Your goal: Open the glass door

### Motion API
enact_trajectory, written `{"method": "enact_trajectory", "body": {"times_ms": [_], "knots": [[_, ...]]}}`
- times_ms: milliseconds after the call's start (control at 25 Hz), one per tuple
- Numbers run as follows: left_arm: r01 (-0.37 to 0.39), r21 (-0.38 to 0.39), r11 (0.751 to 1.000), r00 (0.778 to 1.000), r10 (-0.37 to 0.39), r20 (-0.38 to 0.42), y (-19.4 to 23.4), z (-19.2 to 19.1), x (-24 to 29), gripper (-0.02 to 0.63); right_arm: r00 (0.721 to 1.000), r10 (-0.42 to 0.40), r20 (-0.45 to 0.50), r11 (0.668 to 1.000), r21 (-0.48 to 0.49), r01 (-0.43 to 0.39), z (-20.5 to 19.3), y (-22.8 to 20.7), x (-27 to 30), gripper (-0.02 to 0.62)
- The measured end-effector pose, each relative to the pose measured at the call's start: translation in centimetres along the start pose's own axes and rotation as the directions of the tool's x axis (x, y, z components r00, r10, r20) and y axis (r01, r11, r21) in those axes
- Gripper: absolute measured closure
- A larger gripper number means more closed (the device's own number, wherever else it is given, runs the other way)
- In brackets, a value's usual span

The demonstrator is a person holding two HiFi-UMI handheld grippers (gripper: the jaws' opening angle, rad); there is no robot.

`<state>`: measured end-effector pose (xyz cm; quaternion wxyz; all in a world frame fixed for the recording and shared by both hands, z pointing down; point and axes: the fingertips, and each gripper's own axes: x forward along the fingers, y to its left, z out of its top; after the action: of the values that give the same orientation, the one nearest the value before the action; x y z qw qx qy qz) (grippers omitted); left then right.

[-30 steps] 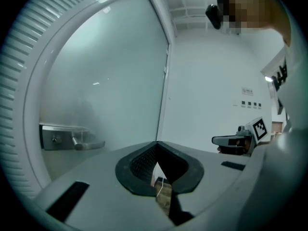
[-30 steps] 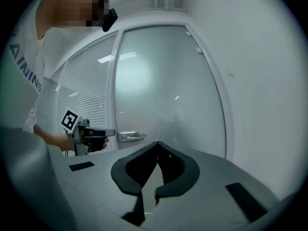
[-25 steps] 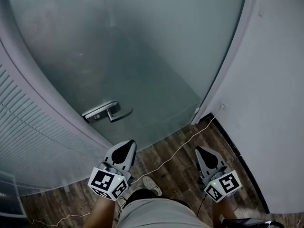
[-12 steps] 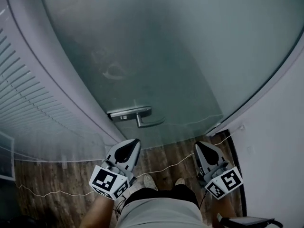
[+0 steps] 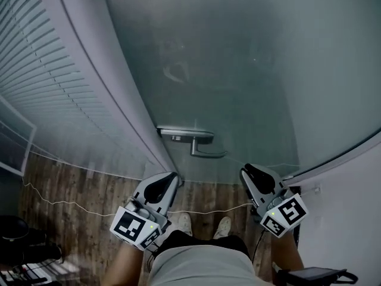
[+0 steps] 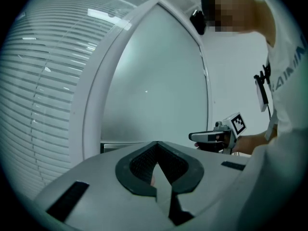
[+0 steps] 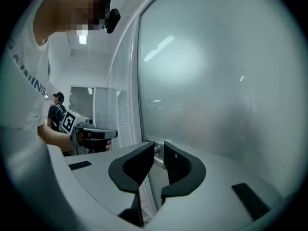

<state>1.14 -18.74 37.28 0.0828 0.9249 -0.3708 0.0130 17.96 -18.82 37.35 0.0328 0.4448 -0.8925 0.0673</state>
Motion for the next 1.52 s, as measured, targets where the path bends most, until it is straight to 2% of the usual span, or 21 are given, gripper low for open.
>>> {"method": "enact_trajectory", "body": {"times_ms": [240, 560, 800, 920, 1040, 1200, 1360, 1520], "knots": [[-0.083, -0.014, 0.996, 0.997, 0.083, -0.004, -0.1, -0.7, 0.0, 0.606, 0.991, 0.087, -0.105, 0.991, -0.091, -0.097, -1.0, -0.8, 1.7, 0.491], [-0.125, -0.024, 0.992, 0.992, 0.124, -0.025, -0.2, -1.1, 0.0, 0.606, 0.95, 0.137, -0.281, 0.963, -0.185, -0.194, -3.7, -1.0, 4.5, 0.4], [-0.154, -0.04, 0.987, 0.987, 0.152, -0.047, 1.3, -2.2, -0.7, 0.606, 0.918, 0.074, -0.39, 0.932, -0.3, -0.203, -6.6, -1.9, 7.3, 0.4], [-0.161, -0.046, 0.986, 0.986, 0.158, -0.055, 2.1, -2.5, -0.9, 0.606, 0.909, 0.055, -0.413, 0.929, -0.314, -0.199, -7.2, -2.2, 8.0, 0.402], [-0.161, -0.047, 0.986, 0.986, 0.158, -0.058, 2.4, -2.6, -0.8, 0.606, 0.909, 0.05, -0.414, 0.934, -0.304, -0.189, -7.5, -2.2, 8.2, 0.41], [-0.155, -0.045, 0.987, 0.986, 0.152, -0.064, 2.5, -2.7, -0.6, 0.606, 0.91, 0.053, -0.411, 0.94, -0.286, -0.184, -7.7, -2.0, 8.3, 0.463], [-0.151, -0.046, 0.987, 0.987, 0.148, -0.067, 2.6, -2.7, -0.4, 0.606, 0.91, 0.06, -0.411, 0.942, -0.279, -0.188, -7.7, -2.0, 8.4, 0.468], [-0.149, -0.039, 0.988, 0.987, 0.146, -0.071, 1.5, -3.0, -0.3, 0.606, 0.921, 0.037, -0.387, 0.946, -0.285, -0.158, -8.0, -2.1, 7.3, 0.469]]}}
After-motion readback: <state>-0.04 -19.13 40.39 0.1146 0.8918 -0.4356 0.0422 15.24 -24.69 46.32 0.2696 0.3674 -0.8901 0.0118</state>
